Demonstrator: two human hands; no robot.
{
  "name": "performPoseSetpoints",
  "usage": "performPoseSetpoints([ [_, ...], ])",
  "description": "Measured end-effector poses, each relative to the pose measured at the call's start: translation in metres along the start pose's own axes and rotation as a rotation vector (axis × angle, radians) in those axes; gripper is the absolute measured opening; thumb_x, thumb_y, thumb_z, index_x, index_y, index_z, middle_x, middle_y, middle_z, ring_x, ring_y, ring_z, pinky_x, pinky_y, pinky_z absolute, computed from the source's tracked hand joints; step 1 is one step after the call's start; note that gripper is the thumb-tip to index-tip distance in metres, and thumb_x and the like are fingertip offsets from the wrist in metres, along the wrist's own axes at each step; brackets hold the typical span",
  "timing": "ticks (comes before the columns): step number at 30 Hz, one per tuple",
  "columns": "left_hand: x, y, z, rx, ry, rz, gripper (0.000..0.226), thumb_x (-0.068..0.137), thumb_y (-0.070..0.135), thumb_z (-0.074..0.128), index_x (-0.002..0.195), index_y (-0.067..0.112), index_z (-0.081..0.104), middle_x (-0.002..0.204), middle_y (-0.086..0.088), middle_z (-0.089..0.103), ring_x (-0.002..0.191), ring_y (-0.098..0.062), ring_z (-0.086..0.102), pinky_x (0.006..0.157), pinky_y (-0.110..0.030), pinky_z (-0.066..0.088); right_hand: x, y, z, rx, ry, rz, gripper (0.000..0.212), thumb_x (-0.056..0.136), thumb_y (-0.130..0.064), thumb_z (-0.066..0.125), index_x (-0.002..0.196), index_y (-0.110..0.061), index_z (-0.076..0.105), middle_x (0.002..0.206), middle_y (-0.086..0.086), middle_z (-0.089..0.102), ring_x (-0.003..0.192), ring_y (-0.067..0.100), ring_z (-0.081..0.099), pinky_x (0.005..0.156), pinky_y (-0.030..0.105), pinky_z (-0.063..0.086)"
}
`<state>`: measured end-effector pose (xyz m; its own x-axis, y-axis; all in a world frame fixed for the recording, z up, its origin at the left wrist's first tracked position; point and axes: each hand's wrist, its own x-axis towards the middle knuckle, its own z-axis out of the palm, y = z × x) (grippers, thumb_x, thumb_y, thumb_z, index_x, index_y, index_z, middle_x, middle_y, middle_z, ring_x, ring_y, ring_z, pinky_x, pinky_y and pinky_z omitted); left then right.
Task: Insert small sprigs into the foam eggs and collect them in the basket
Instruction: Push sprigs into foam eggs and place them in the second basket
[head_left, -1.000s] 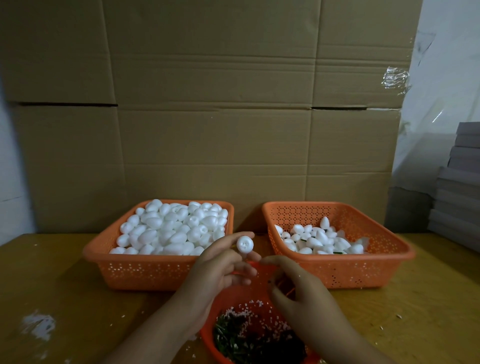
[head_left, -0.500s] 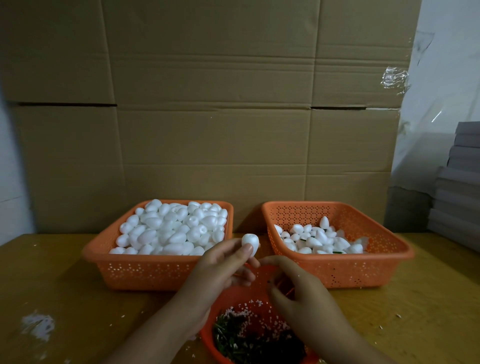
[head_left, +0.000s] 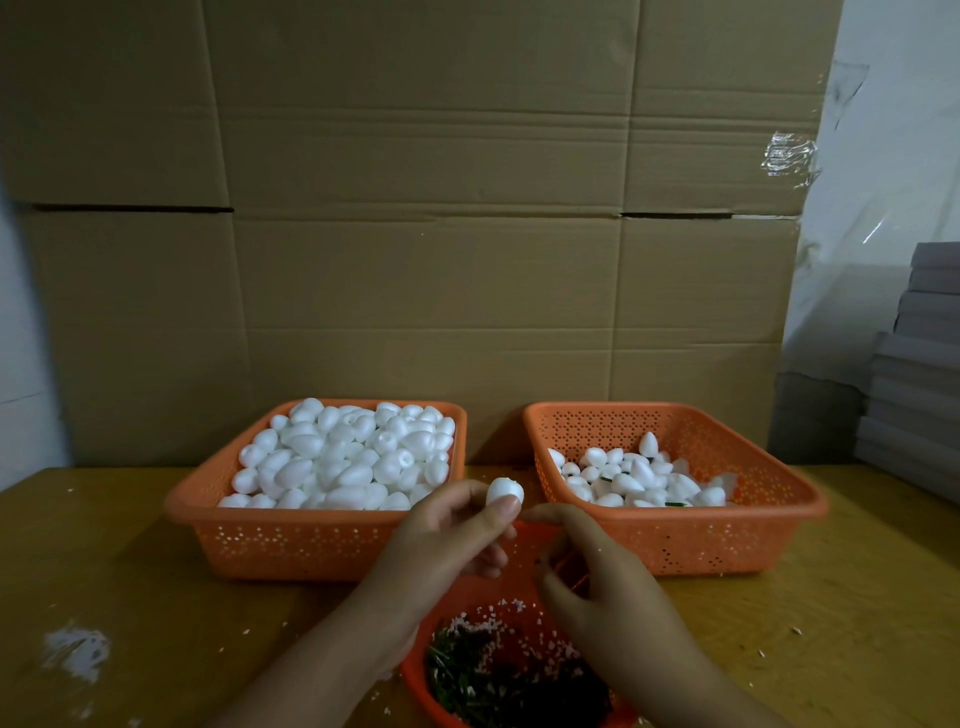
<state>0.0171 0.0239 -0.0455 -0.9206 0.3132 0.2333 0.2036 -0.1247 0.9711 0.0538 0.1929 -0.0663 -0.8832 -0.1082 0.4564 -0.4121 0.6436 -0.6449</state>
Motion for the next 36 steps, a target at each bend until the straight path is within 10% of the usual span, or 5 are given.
performPoseSetpoints([
  [13, -0.0013, -0.0022, 0.0003, 0.067, -0.006, -0.009, 0.022, 0.073, 0.041, 0.080, 0.088, 0.028, 0.072, 0.076, 0.004, 0.068, 0.072, -0.009, 0.064, 0.068, -0.023, 0.052, -0.0022, -0.0053, -0.0051, 0.014, 0.019, -0.137, 0.073, 0.086, -0.012, 0.061, 0.129, -0.064, 0.033, 0.089, -0.015, 0.061, 0.067, 0.014, 0.062, 0.066, 0.031, 0.052],
  [36, -0.0021, -0.0038, 0.0004, 0.091, 0.006, 0.045, 0.031, 0.071, 0.047, 0.074, 0.094, 0.027, 0.073, 0.078, 0.003, 0.070, 0.072, -0.008, 0.065, 0.066, -0.019, 0.051, -0.0024, -0.0066, -0.0049, 0.000, 0.054, -0.176, 0.068, 0.089, -0.010, 0.061, 0.125, -0.061, 0.034, 0.091, -0.017, 0.060, 0.067, 0.009, 0.062, 0.062, 0.025, 0.050],
])
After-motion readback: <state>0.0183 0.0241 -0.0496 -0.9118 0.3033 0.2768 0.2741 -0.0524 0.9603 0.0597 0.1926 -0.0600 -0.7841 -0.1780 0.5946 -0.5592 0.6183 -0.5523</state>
